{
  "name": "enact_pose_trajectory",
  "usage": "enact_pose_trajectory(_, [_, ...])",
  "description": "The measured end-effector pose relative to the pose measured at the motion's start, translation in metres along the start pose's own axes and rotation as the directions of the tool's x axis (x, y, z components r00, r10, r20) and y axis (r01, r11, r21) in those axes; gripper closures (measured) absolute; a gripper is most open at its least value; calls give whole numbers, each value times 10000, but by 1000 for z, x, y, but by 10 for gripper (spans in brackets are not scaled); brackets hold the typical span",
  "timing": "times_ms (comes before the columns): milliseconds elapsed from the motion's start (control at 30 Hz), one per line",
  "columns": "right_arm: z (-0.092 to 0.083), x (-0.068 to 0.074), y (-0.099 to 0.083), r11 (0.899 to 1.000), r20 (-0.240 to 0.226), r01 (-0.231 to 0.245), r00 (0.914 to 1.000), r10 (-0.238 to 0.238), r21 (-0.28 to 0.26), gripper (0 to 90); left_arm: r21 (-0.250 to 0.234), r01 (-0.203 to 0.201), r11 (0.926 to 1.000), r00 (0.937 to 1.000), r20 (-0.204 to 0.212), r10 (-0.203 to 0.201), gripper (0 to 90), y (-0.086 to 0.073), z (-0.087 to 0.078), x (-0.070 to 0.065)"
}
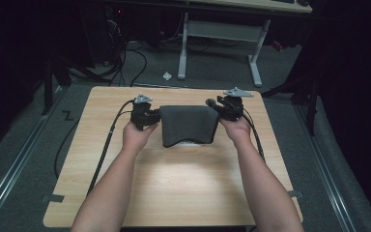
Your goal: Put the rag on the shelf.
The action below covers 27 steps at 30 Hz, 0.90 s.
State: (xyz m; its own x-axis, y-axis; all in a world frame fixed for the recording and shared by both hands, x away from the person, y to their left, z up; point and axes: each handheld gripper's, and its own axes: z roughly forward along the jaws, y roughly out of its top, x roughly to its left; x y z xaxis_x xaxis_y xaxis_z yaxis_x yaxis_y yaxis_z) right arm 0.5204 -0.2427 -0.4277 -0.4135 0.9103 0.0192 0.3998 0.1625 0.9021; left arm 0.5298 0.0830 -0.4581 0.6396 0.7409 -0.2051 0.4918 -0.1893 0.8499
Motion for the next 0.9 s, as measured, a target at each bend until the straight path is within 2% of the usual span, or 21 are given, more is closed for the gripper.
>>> enact_pose_trajectory(100, [-3,-4,1,9999,64,-21,10000,22,-99,523,2,-32,10000,9997,-247,32,652,1,-2,2])
enact_pose_trajectory(167, [-5,-5,2,9999,127,-10,9999,11,-124,522,-67,4,10000,9996,-279,-6,637,1,-4,3])
enact_pose_trajectory(333, [-7,-9,2,10000,303,18,9995,-16,-69,524,-318,105,9994,9978,-654,-126,613,3,-11,7])
enact_pose_trajectory(500, [-11,-11,-1,9999,471,89,9989,-87,-46,525,-326,228,9992,9957,-890,-256,592,-1,-18,14])
enact_pose_trajectory(633, [-15,-11,-6,9999,510,135,9986,-131,-77,526,-223,45,9997,9937,-1117,-69,570,-5,-26,15])
enact_pose_trajectory(733, [-18,-9,-10,9997,487,235,9985,-235,-1,524,-577,-6,9983,9917,-1285,-69,554,-8,-35,15])
enact_pose_trajectory(800, [-20,-8,-13,9995,539,304,9981,-304,19,526,-687,124,9976,9921,-1240,-208,542,-10,-40,16])
enact_pose_trajectory(900, [-26,-6,-17,9992,588,403,9975,-399,-51,527,-785,88,9969,9909,-1329,-193,536,-14,-47,16])
